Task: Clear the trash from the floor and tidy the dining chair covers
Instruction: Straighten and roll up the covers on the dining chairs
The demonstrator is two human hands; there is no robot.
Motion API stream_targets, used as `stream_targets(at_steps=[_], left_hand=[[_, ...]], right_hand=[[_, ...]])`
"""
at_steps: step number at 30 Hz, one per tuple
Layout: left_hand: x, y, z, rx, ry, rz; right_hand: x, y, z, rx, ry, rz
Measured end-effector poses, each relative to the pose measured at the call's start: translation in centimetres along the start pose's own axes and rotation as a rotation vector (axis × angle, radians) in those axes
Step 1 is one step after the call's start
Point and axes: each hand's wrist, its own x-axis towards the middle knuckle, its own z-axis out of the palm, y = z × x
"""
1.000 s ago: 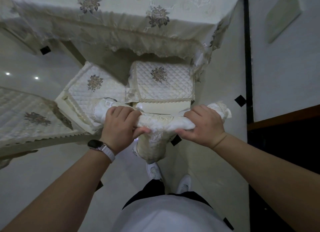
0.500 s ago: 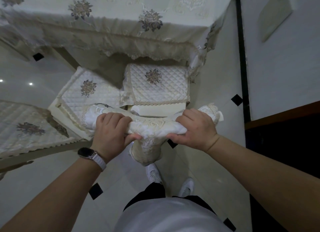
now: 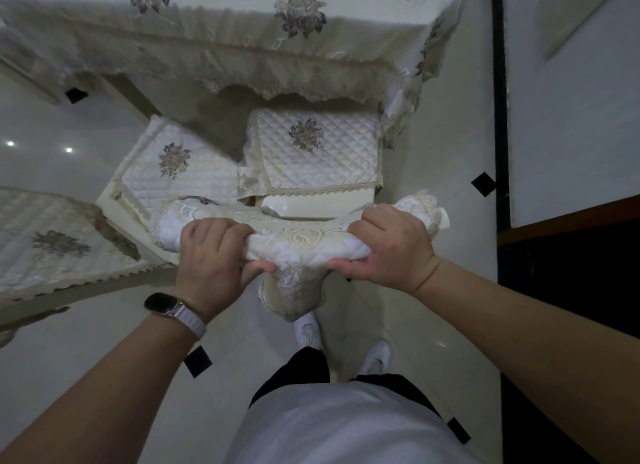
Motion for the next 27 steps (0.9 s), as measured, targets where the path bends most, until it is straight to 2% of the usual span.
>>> stream_targets(at_steps=[7, 12, 15, 27], left_hand=[[0.8, 1.0, 0.8, -0.045, 0.038, 0.01], [2.7, 3.7, 2.5, -0.054, 0.119, 0.0], [4.7, 4.4, 3.5, -0.068, 0.148, -0.002], [11.8, -1.7, 5.3, -0.111, 0.167, 0.016]], right_hand=[[0.1, 1.9, -0.4, -0.035, -0.012, -0.025], [0.8, 5.5, -2.4, -0.126, -0.021, -0.115], [1.8, 7.4, -3.3, -0.159, -0.04, -0.105], [7.9, 10.2, -0.1, -0.26, 0.027, -0.084]])
